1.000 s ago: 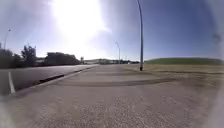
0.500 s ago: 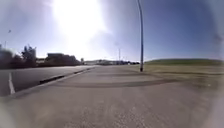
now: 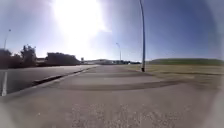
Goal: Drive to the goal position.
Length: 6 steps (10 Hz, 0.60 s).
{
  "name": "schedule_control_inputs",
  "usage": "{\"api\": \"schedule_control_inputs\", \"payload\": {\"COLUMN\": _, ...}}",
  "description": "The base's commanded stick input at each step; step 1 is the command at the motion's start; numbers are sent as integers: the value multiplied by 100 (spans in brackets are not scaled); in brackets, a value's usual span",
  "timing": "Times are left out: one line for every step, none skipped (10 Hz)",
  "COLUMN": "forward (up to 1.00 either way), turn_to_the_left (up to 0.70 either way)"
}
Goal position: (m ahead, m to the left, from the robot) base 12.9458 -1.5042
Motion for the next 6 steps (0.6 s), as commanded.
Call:
{"api": "schedule_control_inputs", "payload": {"forward": 100, "turn_to_the_left": 1}}
{"api": "schedule_control_inputs", "payload": {"forward": 100, "turn_to_the_left": 1}}
{"api": "schedule_control_inputs", "payload": {"forward": 100, "turn_to_the_left": 1}}
{"api": "schedule_control_inputs", "payload": {"forward": 100, "turn_to_the_left": 1}}
{"api": "schedule_control_inputs", "payload": {"forward": 100, "turn_to_the_left": 1}}
{"api": "schedule_control_inputs", "payload": {"forward": 100, "turn_to_the_left": 1}}
